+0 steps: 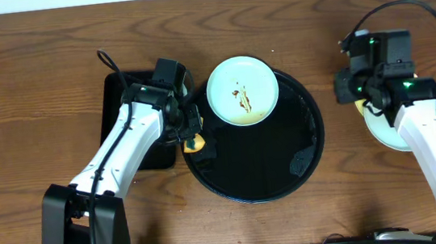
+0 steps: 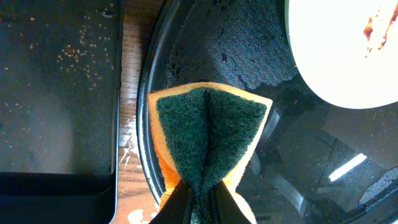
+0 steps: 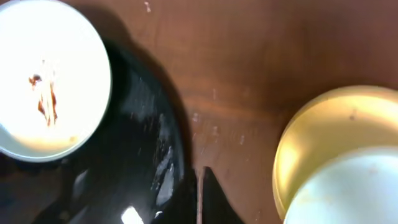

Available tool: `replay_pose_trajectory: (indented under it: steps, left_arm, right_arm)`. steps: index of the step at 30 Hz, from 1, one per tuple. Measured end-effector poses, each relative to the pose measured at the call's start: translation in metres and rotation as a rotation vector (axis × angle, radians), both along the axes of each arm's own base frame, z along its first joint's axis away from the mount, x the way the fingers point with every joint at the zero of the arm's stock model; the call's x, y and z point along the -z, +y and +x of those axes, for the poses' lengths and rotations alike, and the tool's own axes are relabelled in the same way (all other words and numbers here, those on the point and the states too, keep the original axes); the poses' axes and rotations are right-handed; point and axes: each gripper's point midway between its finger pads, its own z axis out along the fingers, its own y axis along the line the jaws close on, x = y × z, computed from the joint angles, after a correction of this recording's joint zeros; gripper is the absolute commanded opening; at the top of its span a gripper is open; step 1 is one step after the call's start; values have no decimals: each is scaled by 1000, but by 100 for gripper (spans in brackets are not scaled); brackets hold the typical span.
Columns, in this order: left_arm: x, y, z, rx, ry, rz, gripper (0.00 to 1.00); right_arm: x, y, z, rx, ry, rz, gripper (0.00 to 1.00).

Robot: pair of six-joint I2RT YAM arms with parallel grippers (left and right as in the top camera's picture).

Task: Clean dirty plates on tray and stack at the side
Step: 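Carry the light-blue plate with right gripper onto the yellow plate, then release the light-blue plate on the yellow plate and withdraw right gripper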

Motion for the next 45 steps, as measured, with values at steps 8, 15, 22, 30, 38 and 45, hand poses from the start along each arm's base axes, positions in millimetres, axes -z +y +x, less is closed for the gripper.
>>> replay_pose_trajectory:
  steps: [8,15,22,30,38,45]
  left_arm:
    - [0,0,0,0,0,0,8]
    - [0,0,0,0,0,1,8]
    - [0,0,0,0,0,0,8]
    - [0,0,0,0,0,0,8]
    - [0,0,0,0,0,0,8]
    - [0,0,0,0,0,0,8]
  right_arm:
    - [24,-65,-57,429,233,-193,1]
    - [25,-115,-90,730,307,-224,1]
    - [24,-172,-112,994,308,-183,1]
    - [29,-220,-137,1196,291,-149,1]
    - [76,-229,-168,1293,328,-73,1]
    - [102,-225,-167,1301,285,-1,1]
